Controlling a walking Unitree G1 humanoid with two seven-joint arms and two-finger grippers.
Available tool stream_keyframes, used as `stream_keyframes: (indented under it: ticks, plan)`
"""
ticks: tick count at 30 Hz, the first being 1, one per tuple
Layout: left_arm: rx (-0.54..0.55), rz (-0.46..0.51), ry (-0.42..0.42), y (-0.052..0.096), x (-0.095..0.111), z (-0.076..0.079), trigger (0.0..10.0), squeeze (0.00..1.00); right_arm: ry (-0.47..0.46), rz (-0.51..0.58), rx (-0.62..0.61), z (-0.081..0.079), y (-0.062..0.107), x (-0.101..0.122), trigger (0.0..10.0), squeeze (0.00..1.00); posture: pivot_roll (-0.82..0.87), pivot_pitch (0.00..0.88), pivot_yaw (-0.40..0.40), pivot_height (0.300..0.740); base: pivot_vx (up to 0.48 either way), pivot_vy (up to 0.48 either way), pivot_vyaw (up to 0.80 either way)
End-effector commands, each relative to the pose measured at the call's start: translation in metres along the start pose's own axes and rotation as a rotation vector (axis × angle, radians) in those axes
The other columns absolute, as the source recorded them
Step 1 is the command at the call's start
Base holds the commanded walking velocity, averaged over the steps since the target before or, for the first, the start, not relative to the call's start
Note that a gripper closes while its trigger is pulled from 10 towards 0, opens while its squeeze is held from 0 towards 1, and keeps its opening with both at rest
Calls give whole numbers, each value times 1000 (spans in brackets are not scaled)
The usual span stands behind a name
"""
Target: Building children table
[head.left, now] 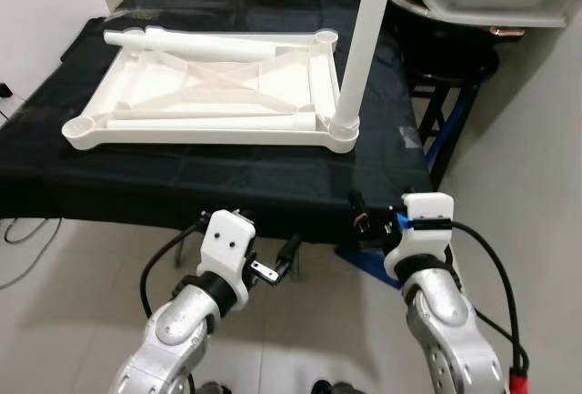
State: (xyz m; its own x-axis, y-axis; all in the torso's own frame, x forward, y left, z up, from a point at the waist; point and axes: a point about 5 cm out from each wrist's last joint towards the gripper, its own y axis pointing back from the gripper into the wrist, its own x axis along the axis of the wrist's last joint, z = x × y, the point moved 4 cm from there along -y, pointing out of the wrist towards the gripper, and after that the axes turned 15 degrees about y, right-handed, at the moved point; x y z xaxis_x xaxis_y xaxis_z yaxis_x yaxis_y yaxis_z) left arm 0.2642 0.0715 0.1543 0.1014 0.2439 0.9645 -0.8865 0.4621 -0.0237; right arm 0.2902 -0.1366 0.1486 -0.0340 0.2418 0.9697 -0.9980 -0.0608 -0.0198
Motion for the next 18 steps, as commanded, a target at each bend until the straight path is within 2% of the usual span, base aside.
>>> stream_keyframes:
  ticks: [1,9,12,18]
  plan:
    - [23,-17,17,2,-8,-1,10000,0,13,9,6,-4,5,-1,10000,0,116,52,-39,740,0,0,0]
    - [36,-20,7,2,-14,-5,10000,0,36,14,15,-11,9,-6,10000,0,115,38,-39,740,0,0,0]
    - [19,-24,-12,1,-16,-2,10000,0,31,-20,10,-12,10,-14,10000,0,112,34,-40,740,444,0,0]
    - [15,-23,-16,0,-18,0,10000,0,81,-40,43,-19,10,-18,10000,0,108,30,-40,740,458,0,0]
